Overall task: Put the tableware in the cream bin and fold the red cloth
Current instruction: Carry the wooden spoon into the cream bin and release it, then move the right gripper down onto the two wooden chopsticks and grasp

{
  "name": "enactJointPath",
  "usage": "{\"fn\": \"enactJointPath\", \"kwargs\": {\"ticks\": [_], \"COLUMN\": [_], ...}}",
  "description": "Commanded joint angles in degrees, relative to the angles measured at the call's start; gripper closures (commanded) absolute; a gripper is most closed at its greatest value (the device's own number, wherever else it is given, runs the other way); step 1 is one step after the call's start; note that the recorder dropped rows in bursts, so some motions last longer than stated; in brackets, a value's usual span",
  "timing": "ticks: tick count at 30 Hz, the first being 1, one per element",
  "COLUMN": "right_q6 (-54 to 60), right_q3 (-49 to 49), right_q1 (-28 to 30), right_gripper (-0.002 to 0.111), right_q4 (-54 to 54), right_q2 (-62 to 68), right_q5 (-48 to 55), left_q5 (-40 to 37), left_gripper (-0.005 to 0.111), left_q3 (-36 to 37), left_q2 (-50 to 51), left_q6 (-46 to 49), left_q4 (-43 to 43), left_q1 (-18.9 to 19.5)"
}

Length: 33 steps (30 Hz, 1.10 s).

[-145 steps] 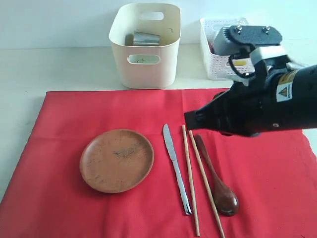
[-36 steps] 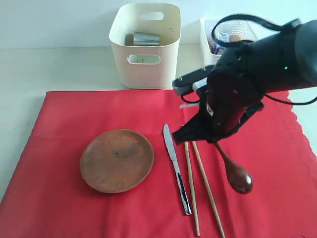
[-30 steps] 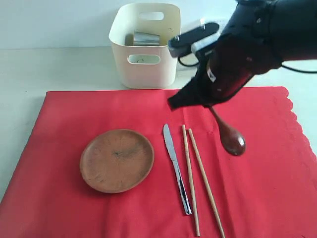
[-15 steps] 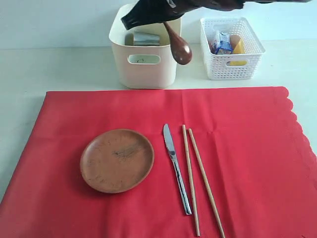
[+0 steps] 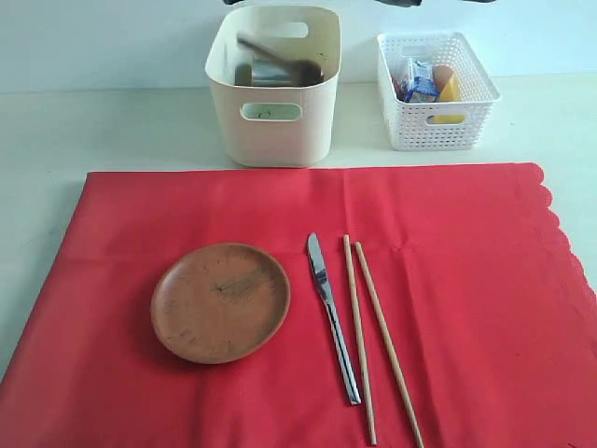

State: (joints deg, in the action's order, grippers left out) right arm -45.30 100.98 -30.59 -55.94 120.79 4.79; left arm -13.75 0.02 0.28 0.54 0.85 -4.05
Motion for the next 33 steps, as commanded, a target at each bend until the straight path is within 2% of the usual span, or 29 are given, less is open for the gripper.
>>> {"fn": "enactJointPath", "kwargs": {"ticks": [1, 4, 5, 8, 11, 15, 18, 26, 33], "right_q6": [-1.0, -4.3, -4.4, -4.1, 2.8, 8.0, 9.3, 9.3, 14.9], "right_q3": [0.5, 0.5, 0.5, 0.5, 0.5, 0.2, -1.3, -12.3, -27.2], "right_q1": [0.7, 0.7, 0.7, 0.7, 0.7, 0.7, 0.7, 0.7, 0.6], "right_gripper": [0.107, 0.096, 0.091, 0.089, 0.089, 0.095, 0.108, 0.108, 0.108], "right_q4": [-0.6, -0.6, 1.2, 6.6, 8.3, 13.0, 15.5, 20.8, 35.5], "right_q2": [2.2, 2.5, 1.9, -0.5, -4.0, -7.1, -9.4, -16.7, -23.7], "right_q5": [-1.3, 1.2, 5.7, 18.4, 28.2, 32.4, 34.7, 38.9, 37.5], "left_q5": [0.1, 0.1, 0.1, 0.1, 0.1, 0.1, 0.1, 0.1, 0.1], "left_gripper": [0.106, 0.106, 0.106, 0.106, 0.106, 0.106, 0.106, 0.106, 0.106], "left_q3": [0.0, 0.0, 0.0, 0.0, 0.0, 0.0, 0.0, 0.0, 0.0], "left_q2": [-0.3, -0.3, -0.3, -0.3, -0.3, -0.3, -0.3, -0.3, -0.3], "left_q6": [0.1, 0.1, 0.1, 0.1, 0.1, 0.1, 0.1, 0.1, 0.1], "left_q4": [-0.1, -0.1, -0.1, -0.1, -0.1, -0.1, -0.1, -0.1, -0.1], "left_q1": [0.1, 0.1, 0.1, 0.1, 0.1, 0.1, 0.1, 0.1, 0.1]}}
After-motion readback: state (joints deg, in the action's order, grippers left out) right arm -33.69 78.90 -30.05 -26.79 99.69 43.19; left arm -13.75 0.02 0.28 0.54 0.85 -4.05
